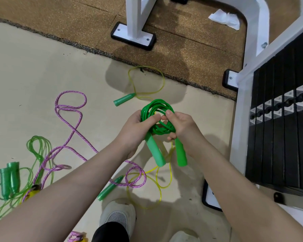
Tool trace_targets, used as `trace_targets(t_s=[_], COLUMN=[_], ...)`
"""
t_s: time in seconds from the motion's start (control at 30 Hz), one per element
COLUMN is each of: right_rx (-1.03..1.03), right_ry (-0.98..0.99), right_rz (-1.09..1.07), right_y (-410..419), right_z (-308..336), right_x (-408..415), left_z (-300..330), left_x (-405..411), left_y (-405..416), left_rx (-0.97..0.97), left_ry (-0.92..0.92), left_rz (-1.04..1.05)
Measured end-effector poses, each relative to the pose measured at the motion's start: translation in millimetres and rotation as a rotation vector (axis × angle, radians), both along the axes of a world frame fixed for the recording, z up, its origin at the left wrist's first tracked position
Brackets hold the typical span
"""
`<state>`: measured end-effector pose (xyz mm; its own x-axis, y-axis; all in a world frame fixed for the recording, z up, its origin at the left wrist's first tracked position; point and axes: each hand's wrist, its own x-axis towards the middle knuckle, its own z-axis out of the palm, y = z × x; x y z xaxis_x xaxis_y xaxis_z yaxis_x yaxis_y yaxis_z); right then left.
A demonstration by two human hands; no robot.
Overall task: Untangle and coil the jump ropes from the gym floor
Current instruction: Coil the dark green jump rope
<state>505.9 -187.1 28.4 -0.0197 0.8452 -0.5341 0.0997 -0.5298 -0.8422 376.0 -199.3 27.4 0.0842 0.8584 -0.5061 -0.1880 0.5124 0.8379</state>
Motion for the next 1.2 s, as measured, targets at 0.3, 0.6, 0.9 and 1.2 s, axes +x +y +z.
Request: trace_targets(t_s=[0.3,0.6,0.9,1.2], right_rx=[-0.172,-0.199,0.209,0.936], right_ry=[-0.073,0.198,0.075,-0.81], right_rz=[0.351,0.409,0.267,0.529], right_y=[5.9,0.0,-1.7,-8.7], right_z=[-5.6,10.7,6.7,-15.5], right_x=[24.3,32.4,-2.0,-2.9], left_z=[-14.1,-25.7,-10.7,-2.8], left_x=[-26.5,-46.9,-40.9,-48.9], left_y=[14.2,16.3,13.4,20.0], left_rx=[0.049,0.076,-0.05,-0.082], left_ry=[0.379,0.735,0.498,0.388], left_rz=[-0.036,-0.254,-0.497,-0.456])
